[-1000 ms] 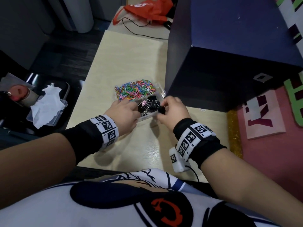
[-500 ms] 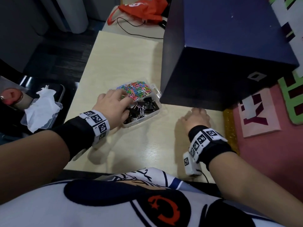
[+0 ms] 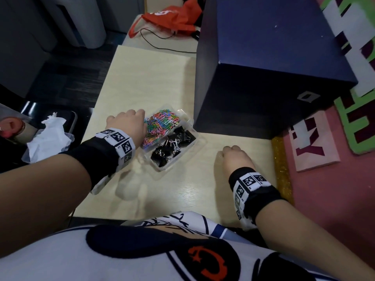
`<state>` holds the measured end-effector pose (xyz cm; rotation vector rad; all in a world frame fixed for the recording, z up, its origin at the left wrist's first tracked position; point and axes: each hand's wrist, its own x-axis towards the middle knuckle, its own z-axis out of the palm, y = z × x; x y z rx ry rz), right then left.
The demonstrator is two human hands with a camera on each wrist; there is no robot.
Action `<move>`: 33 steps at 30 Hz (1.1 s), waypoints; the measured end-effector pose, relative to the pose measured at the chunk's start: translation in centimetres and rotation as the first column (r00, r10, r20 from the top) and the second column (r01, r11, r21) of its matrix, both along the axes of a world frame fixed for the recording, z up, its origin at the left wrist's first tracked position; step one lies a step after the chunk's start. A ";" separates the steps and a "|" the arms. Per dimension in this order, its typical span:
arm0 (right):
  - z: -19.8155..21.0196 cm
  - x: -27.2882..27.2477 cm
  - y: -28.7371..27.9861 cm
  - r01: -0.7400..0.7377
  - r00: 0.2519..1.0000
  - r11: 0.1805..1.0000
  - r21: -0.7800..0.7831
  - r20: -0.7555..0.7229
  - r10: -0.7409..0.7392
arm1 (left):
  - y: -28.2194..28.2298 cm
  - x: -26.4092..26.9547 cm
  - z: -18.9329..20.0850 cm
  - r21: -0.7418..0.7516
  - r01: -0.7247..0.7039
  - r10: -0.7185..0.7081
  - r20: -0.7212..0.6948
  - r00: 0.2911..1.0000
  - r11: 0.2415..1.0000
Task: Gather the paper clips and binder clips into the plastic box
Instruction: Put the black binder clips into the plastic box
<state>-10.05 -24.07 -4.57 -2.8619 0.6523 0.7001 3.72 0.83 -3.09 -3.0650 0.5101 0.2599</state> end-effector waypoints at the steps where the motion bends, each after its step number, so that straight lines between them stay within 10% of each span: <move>1: -0.2 0.0 0.1 -0.004 1.000 1.000 0.003 -0.004 0.004 | 0.0 0.2 0.1 0.014 0.002 -0.002 -0.023 1.000 1.000; 12: -0.5 0.3 0.1 0.084 0.971 0.993 0.084 -0.232 -0.063 | -0.9 -2.1 0.9 0.056 0.098 -0.072 -0.350 0.934 0.994; 20: 3.4 0.7 2.4 0.059 0.942 0.962 0.268 0.304 -0.142 | -1.4 -3.8 0.4 -0.141 -0.080 -0.009 -0.540 0.842 0.987; 26: 3.5 0.8 6.5 -0.187 0.944 0.908 0.375 0.325 0.061 | -1.6 -4.0 0.3 -0.188 -0.107 -0.022 -0.579 0.815 0.976; 33: 2.2 0.8 3.6 0.041 0.973 0.993 0.107 0.221 -0.064 | -1.2 -3.7 0.3 -0.156 0.016 -0.101 -0.554 0.827 0.988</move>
